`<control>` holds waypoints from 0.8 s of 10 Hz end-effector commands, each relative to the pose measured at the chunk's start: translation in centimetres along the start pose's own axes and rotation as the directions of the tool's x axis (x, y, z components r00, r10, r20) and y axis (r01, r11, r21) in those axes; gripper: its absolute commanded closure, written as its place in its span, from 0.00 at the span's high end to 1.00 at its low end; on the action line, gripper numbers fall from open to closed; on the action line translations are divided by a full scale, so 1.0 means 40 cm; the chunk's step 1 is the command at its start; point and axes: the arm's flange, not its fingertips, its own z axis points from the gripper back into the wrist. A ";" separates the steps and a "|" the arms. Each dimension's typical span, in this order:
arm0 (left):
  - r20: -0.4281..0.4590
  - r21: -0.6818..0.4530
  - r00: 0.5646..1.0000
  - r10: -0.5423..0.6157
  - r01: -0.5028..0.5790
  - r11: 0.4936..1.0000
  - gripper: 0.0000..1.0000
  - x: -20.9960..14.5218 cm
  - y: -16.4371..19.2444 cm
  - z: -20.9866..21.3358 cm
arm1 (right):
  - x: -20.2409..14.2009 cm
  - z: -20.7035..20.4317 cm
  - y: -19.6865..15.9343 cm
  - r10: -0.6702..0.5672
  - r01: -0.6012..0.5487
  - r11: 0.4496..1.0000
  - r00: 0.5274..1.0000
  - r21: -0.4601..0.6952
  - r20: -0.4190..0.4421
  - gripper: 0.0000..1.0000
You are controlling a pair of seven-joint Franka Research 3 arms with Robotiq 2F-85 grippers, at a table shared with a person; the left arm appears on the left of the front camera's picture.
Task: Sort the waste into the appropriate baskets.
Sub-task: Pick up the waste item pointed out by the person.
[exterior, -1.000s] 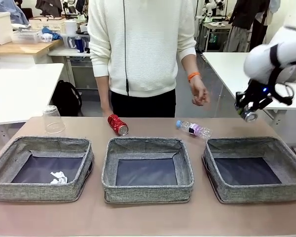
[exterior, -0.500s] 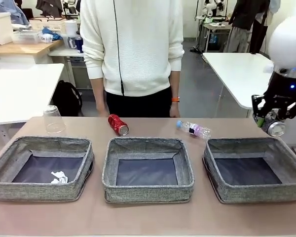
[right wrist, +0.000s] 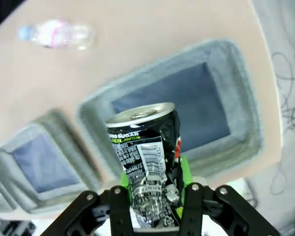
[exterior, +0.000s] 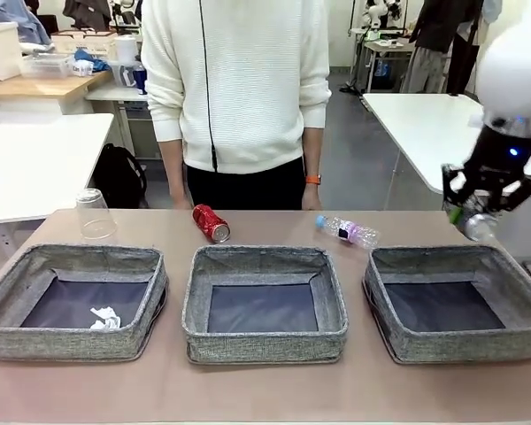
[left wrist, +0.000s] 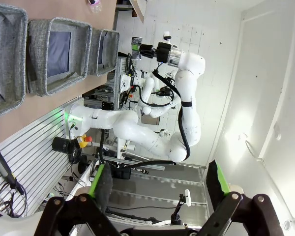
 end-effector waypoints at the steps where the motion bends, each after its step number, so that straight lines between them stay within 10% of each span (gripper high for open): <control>1: -0.008 -0.015 1.000 -0.013 0.013 1.000 1.00 -0.002 -0.006 0.000 | -0.048 0.138 0.190 -0.122 0.121 0.989 0.992 0.088 0.012 0.41; 5: -0.008 -0.015 1.000 -0.013 0.013 1.000 1.00 -0.002 -0.006 0.000 | -0.228 0.346 0.496 0.006 -0.006 1.000 0.995 -0.003 -0.096 0.41; 8: -0.008 -0.015 1.000 -0.013 0.013 1.000 1.00 -0.002 -0.006 0.000 | -0.387 0.448 0.597 0.153 -0.155 0.985 0.988 -0.078 -0.023 0.41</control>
